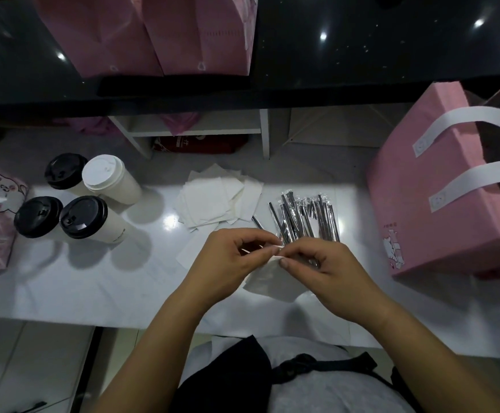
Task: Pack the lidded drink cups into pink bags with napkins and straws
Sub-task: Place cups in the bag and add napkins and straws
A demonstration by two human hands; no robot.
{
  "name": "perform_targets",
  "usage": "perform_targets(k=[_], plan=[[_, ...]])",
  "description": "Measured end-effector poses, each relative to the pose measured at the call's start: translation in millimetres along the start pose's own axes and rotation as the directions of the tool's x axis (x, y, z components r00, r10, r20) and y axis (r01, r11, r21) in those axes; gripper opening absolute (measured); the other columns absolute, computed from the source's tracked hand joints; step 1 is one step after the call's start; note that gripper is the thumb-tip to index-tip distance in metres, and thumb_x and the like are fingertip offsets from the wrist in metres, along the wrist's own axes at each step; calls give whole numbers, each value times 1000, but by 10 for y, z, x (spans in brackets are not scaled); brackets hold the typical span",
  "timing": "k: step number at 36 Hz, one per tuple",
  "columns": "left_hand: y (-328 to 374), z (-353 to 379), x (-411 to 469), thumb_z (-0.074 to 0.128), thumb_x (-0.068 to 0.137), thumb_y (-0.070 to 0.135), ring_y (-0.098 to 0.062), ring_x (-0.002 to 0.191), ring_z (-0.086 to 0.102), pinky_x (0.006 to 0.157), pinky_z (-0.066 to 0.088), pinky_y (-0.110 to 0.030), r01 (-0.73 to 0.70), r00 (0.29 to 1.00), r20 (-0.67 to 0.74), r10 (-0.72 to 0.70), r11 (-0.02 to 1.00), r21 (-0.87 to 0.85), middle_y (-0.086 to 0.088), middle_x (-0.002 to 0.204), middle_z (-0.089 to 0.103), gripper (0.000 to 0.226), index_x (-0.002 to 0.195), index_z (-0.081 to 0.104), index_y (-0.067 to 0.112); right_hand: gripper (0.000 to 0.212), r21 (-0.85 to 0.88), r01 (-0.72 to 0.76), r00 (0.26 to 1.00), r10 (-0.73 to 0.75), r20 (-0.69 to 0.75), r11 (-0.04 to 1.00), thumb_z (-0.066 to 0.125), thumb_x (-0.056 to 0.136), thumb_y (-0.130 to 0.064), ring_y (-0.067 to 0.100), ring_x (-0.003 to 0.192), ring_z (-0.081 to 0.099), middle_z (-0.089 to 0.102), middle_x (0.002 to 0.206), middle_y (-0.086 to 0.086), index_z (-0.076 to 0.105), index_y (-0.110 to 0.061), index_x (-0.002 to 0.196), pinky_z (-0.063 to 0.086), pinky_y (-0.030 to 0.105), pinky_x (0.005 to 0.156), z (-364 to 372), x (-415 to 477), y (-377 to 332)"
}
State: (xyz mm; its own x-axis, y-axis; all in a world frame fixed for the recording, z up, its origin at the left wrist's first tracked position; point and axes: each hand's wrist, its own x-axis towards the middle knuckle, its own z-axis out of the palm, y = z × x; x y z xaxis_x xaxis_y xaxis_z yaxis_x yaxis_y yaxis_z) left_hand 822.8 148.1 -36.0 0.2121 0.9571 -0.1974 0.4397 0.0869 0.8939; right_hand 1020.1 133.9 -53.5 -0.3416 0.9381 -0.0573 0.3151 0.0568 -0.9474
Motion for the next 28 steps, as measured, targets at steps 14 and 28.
perform_targets(k=[14,28], plan=[[114,23,-34,69,88,27,-4,92,65,86,53,-38,-4,1000,22,-3,951,309,17,92,73,10,91,78,32,15,-315,93,996,-83,45,944,63,89,-29,3,104,55,55,108,-14,76,-24,97,43,19,88,-36,-10,-9],[207,-28,-132,65,88,27,6,88,60,76,46,-13,103,993,25,-117,945,312,18,85,69,10,82,70,32,15,-236,129,991,-116,70,963,65,89,-25,8,95,61,60,99,-14,77,-20,96,49,28,83,55,-28,-90]])
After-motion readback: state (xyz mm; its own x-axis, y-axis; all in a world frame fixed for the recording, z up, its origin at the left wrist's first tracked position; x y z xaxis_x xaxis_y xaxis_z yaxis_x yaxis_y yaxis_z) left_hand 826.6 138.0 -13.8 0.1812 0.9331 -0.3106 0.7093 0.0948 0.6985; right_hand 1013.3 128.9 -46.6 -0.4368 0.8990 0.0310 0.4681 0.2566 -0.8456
